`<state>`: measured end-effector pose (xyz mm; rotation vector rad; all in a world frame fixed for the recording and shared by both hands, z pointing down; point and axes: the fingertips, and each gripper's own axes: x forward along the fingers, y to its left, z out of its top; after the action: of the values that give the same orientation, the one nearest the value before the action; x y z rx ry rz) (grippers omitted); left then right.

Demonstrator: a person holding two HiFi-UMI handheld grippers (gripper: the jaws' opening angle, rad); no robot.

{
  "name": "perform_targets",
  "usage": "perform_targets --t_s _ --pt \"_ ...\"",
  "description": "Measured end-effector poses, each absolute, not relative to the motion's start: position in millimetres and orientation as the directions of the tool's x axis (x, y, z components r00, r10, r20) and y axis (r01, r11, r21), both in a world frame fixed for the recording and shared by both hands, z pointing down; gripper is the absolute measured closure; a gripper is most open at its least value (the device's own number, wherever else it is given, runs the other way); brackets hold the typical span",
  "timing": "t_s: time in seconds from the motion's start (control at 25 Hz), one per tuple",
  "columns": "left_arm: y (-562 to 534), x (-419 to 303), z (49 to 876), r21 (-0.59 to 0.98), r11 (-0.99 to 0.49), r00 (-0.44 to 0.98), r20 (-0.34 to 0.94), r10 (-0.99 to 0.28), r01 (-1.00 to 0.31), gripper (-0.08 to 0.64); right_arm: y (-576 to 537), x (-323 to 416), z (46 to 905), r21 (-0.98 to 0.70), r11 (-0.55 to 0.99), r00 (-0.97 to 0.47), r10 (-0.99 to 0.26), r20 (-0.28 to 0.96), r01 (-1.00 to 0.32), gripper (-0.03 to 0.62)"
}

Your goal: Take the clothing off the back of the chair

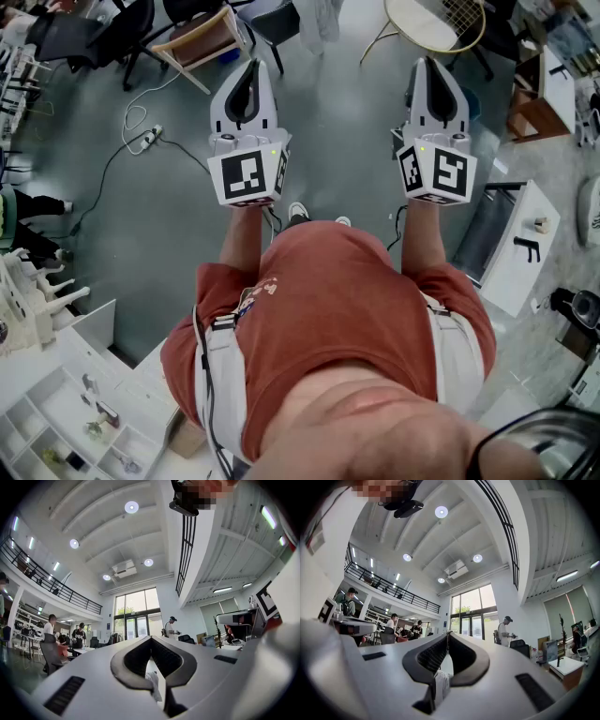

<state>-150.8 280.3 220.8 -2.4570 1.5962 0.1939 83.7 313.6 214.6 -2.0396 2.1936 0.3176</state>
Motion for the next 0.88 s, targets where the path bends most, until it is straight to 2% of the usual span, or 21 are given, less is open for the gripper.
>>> perform_targets --t_s 0.4,0.88 --pt "276.0 -162.7 227.5 -0.109 -0.384 0.399 -0.197 -0.896 -0.917 0.545 302.9 67.0 218.3 0.063 0.081 -0.094 -0.968 -0.231 -0.995 0.563" --pt "254.3 -217.4 244.8 -0.089 -0.356 0.366 -0.179 -0.913 -0.930 0.545 265.8 5.2 239.6 0.025 0.161 -0.162 -0.964 -0.209 -0.987 0.559"
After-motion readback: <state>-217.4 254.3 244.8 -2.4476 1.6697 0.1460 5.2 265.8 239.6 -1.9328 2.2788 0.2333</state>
